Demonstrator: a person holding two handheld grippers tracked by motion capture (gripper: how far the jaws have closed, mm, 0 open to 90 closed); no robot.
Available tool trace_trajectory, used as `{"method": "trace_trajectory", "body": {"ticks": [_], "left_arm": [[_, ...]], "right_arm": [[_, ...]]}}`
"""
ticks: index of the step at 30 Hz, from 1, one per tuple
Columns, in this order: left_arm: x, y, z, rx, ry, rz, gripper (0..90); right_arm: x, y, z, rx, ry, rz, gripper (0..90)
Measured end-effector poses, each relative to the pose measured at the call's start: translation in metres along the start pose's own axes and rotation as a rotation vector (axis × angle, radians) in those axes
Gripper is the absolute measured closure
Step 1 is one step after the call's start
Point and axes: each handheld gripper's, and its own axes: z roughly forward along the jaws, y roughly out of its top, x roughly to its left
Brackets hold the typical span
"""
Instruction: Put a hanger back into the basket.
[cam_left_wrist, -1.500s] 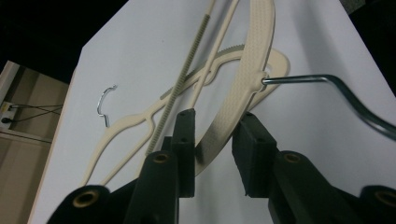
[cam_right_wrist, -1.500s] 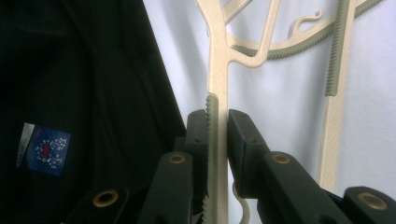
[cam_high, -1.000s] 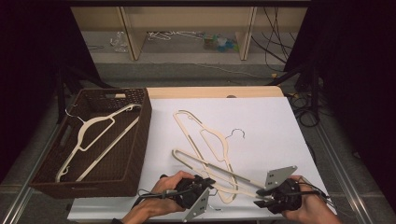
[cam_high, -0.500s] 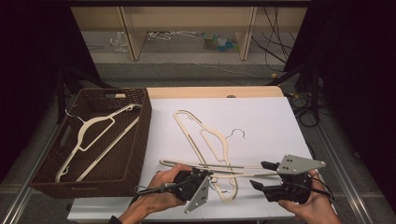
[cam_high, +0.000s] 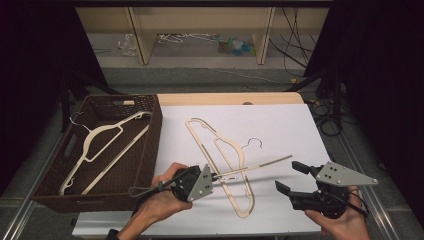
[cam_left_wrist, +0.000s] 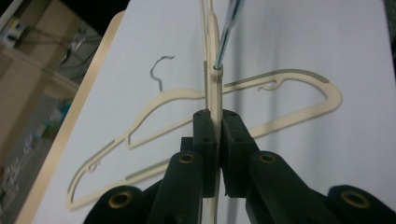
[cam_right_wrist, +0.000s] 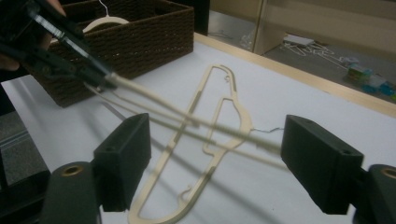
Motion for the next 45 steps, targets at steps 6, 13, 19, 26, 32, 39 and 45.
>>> {"method": "trace_trajectory", "body": {"ticks": [6,13,19,26,32,39,45], "left_arm": [[0.021,-0.009,-0.016,-0.049,0.002,-0.171,85.6],[0.031,-0.014,-0.025,-0.080,-0.029,-0.280,85.6],[0.043,-0.017,-0.040,-0.177,-0.063,-0.432,85.7],[0.056,-0.018,-0.064,-0.251,-0.082,-0.518,85.7],[0.071,-0.016,-0.089,-0.291,-0.075,-0.577,85.7],[0.100,-0.017,-0.130,-0.325,-0.051,-0.640,85.7],[0.127,-0.029,-0.153,-0.340,-0.019,-0.614,85.7]], "right_arm": [[0.002,-0.021,0.005,0.014,0.009,0.033,22.6],[0.001,-0.034,0.013,0.035,0.016,0.043,22.5],[0.003,-0.039,0.018,0.056,0.022,0.034,23.0],[0.005,-0.044,0.023,0.065,0.031,0.035,23.0],[0.007,-0.048,0.028,0.094,0.043,0.040,23.0],[0.007,-0.051,0.031,0.104,0.047,0.025,22.8],[0.009,-0.053,0.033,0.119,0.060,0.016,23.0]]}}
